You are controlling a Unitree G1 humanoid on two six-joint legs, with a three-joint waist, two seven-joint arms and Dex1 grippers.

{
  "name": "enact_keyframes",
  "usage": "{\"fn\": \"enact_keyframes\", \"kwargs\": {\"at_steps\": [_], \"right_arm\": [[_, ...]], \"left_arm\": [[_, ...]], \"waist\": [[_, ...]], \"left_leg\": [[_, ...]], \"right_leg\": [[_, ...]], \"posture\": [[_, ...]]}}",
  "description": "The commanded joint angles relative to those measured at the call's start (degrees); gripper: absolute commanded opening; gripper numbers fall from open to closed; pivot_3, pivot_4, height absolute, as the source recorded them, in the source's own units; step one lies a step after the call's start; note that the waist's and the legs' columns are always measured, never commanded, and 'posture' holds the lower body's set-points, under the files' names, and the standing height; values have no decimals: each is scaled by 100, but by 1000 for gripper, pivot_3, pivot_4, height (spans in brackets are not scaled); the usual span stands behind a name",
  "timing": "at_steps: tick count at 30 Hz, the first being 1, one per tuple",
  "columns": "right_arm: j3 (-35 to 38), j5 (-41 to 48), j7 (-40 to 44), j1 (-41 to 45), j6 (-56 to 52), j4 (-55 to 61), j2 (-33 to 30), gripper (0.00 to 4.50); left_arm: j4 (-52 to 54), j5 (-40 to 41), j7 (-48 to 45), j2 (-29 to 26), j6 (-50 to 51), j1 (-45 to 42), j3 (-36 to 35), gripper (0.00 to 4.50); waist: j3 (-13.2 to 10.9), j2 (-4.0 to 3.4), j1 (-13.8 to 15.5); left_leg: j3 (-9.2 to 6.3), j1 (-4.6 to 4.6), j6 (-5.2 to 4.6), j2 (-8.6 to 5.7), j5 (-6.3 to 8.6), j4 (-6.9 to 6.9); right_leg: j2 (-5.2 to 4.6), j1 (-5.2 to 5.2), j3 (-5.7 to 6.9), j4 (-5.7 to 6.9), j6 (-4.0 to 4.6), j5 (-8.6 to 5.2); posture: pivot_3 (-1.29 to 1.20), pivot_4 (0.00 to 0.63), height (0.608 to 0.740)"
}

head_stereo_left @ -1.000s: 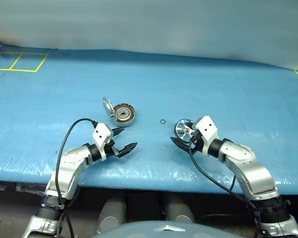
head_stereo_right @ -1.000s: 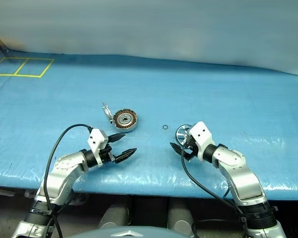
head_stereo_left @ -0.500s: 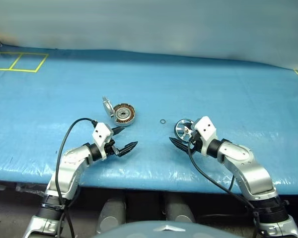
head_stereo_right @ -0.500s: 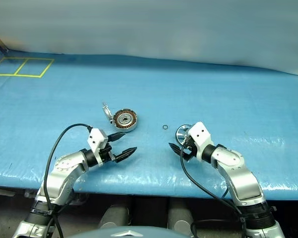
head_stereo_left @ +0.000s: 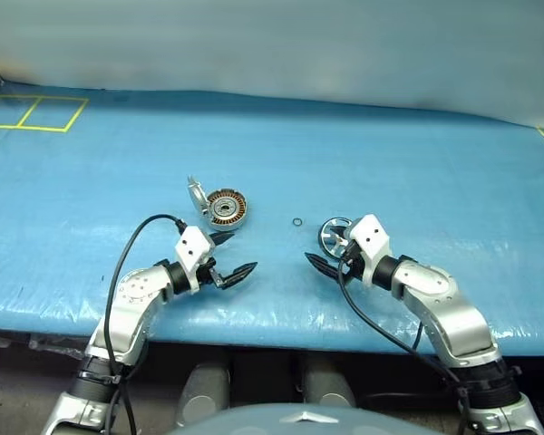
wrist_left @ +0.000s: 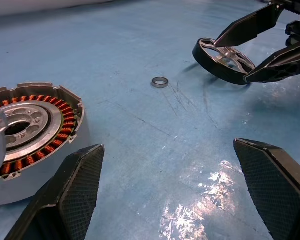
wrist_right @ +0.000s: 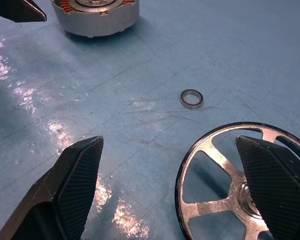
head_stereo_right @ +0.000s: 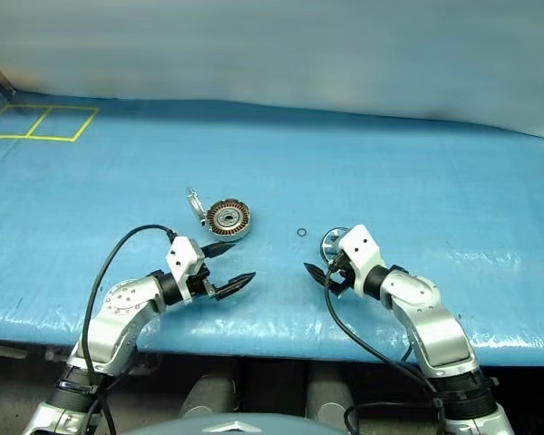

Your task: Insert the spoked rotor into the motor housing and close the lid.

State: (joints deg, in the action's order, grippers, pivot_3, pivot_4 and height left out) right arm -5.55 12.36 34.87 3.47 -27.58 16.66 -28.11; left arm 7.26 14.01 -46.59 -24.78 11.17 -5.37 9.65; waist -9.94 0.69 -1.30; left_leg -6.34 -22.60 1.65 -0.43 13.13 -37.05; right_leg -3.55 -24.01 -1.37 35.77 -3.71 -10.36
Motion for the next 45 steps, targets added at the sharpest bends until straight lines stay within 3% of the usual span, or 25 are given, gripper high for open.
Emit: {"fn": "enact_keyframes", "kwargs": {"at_steps": [1,6,10,12,15,19,23,28,34,38,45], "right_arm": [[-89,-51,-16,55,240,5,129,4471],[-293,-162,86,393,523,-416,286,4471],[-506,-237,237,738,791,-828,456,4471],[-620,-300,285,828,886,-982,548,4471],[-798,-379,364,909,1071,-1166,701,4471],[-882,-432,444,918,1164,-1267,736,4471],[-887,-483,501,967,1157,-1261,677,4471],[-840,-514,586,938,1062,-1111,478,4471],[-854,-500,610,934,1000,-1065,375,4471],[-904,-530,541,990,1081,-1156,524,4471],[-957,-601,318,906,1327,-1246,900,4471]], "left_arm": [[389,-275,-177,-247,-30,-427,183,4500],[496,-1070,-473,-937,138,-1757,520,4500],[-203,-1830,-1955,-1496,-342,-3621,1450,4500],[-613,-2150,-2233,-1565,-674,-4085,1752,4500],[-1521,-3202,-2677,-1336,-1233,-5260,2580,4500],[-2241,-4173,-2574,-590,-1167,-6129,3187,4500],[-2764,-4859,-2451,-2,-1024,-6370,3545,4500],[-2906,-5314,-2473,258,-637,-6272,3619,4500],[-2425,-4898,-3139,103,187,-5787,3172,4500],[-2405,-5047,-3349,-329,121,-5789,3146,4500],[-2616,-4487,-3891,-106,1228,-6110,2616,4500]], "waist": [[0,0,-2],[-6,7,-9],[-16,23,-15],[-15,20,-28],[-19,21,-42],[-23,26,-16],[-23,25,-63],[-25,24,-141],[-25,24,-164],[-26,24,-185],[-26,24,-106]], "left_leg": [[0,1,0,0,0,0],[-1,-1,0,0,-1,-7],[0,-6,0,-1,-1,-2],[-1,-6,0,-2,-1,1],[-3,-3,-3,-3,1,12],[-5,-26,-6,-8,3,7],[-6,-33,-12,-12,6,1],[-6,-30,-12,-7,6,2],[-6,-31,-13,-7,6,1],[-7,-31,-12,-7,6,-1],[-8,-33,-12,-11,6,-10]], "right_leg": [[0,1,0,0,0,0],[4,-1,1,6,0,0],[6,-3,1,1,-1,1],[6,-2,1,-1,-2,1],[8,-2,-1,0,-8,-4],[8,-13,-3,0,-18,-7],[5,-15,-8,-1,-29,-8],[9,-29,-9,21,-32,-6],[9,-29,-11,23,-35,-5],[10,-31,-11,26,-36,-4],[7,-25,-10,22,-43,0]], "posture": [[0,150,740],[0,150,740],[0,150,740],[0,150,740],[0,150,740],[0,150,740],[0,150,740],[0,150,740],[0,150,740],[0,150,740],[0,150,740]]}}
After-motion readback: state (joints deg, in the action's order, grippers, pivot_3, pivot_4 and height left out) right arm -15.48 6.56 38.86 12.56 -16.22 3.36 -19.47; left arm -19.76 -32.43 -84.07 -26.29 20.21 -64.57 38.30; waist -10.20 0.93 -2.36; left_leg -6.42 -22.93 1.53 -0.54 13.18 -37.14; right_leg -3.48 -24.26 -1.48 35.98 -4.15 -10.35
